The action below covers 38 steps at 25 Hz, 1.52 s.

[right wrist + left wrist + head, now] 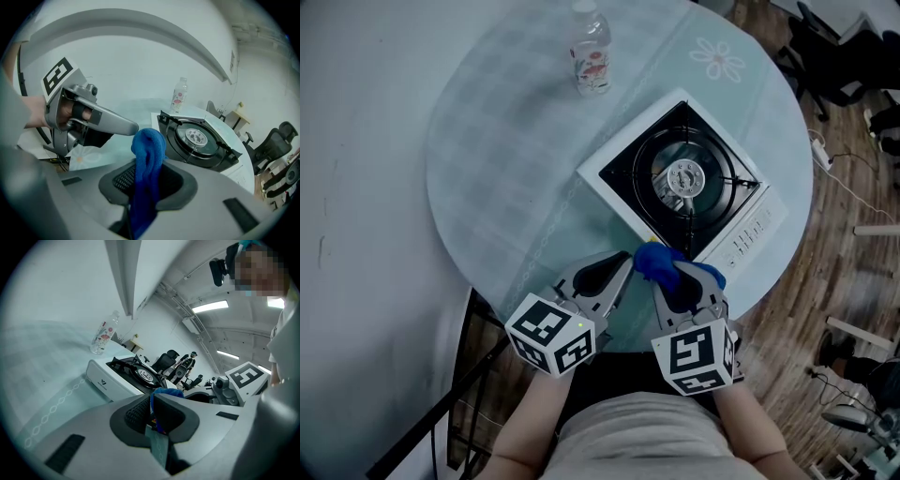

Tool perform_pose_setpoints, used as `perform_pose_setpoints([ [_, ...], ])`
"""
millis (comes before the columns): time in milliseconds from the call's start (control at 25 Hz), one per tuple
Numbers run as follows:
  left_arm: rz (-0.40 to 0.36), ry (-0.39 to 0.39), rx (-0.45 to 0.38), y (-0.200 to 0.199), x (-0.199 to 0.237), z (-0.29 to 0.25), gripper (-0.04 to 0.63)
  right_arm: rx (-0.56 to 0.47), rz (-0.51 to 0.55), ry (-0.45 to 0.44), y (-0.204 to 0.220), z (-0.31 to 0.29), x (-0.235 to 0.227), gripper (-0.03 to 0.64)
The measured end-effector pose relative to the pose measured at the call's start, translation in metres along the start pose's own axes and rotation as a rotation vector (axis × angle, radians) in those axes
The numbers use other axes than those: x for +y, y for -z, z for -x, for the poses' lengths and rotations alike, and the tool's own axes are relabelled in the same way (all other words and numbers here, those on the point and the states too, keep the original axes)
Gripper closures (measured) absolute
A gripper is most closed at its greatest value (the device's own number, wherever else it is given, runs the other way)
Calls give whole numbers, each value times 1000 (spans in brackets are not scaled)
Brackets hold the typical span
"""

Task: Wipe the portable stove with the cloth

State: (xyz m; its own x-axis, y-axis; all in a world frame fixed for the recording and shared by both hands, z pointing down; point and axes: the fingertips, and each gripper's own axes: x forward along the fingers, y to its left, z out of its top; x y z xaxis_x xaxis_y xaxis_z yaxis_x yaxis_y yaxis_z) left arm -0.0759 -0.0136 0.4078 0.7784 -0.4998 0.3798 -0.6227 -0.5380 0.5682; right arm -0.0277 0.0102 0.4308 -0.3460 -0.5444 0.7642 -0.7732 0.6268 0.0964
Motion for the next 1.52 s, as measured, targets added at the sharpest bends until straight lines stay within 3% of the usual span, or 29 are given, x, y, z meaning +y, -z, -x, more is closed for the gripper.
perform_pose_setpoints([
  [440,22,-43,-29,-8,20,10,557,30,75,58,-27,-17,0,522],
  [760,29,-69,-58,-14,30,13,557,0,62,43,-47,-31,-2,522],
  [1520,55,-98,-86,-24,51,19,557,38,51,10,-58,-45,1,522],
])
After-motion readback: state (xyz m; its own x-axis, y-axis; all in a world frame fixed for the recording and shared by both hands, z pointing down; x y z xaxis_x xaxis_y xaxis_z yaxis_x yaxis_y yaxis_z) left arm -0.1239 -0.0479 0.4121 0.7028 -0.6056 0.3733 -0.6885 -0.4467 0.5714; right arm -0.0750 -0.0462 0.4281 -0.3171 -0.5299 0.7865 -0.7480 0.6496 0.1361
